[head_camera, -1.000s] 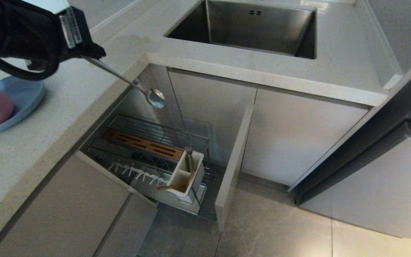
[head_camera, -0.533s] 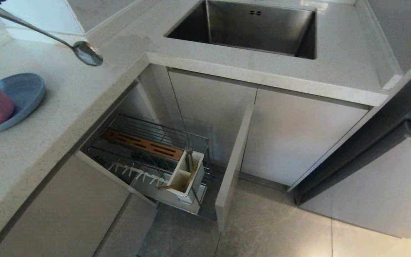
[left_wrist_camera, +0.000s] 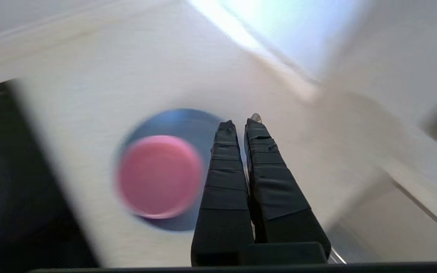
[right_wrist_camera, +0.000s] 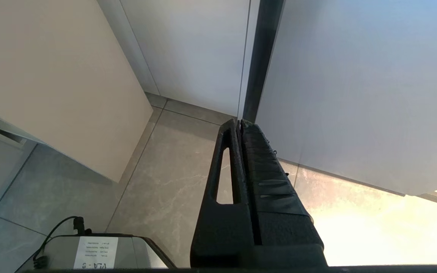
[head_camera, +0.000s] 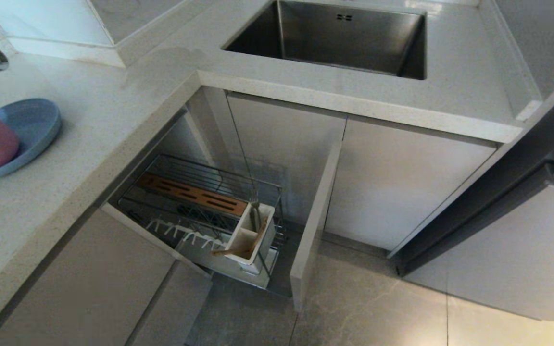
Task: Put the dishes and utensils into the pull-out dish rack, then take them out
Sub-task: Take the spoon out of the cupboard
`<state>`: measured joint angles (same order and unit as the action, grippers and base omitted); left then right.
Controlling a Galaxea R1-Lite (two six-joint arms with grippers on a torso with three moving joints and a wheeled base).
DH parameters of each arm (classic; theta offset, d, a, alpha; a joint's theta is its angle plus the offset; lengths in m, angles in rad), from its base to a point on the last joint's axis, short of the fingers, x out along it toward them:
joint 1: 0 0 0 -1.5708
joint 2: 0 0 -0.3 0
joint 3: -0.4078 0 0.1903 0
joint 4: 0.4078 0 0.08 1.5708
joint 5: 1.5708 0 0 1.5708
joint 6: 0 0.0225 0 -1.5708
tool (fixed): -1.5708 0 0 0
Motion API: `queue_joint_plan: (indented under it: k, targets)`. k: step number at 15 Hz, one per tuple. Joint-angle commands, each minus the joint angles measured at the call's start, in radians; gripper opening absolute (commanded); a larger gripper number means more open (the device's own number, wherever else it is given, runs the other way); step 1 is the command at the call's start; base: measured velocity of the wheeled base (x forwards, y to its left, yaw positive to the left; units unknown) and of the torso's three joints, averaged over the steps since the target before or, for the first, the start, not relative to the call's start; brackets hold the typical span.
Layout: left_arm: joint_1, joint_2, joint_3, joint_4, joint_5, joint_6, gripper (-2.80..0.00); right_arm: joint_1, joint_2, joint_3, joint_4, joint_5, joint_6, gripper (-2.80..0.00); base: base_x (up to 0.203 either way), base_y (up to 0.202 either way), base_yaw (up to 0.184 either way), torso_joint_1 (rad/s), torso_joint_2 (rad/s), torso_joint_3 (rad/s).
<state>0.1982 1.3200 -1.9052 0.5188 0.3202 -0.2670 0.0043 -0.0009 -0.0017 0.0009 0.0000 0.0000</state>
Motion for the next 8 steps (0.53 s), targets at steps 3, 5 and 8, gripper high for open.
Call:
queue_joint_plan:
  k: [3, 5, 8]
  targets:
    - [0.142, 0.013, 0.076, 0.0, -0.015, -0.029, -2.8, 0.0, 0.001, 0.0, -0.001, 0.0, 0.0, -2.8, 0.0, 0.0, 0.0, 0.0, 0.0, 0.0]
    - [0.157, 0.028, 0.106, -0.006, -0.036, -0.049, -2.8, 0.0, 0.001, 0.0, -0.001, 0.0, 0.0, -2.8, 0.0, 0.0, 0.0, 0.0, 0.0, 0.0]
    - [0.179, 0.052, 0.132, -0.04, -0.171, -0.074, -2.8, 0.0, 0.001, 0.0, -0.001, 0.0, 0.0, -2.8, 0.0, 0.0, 0.0, 0.0, 0.0, 0.0]
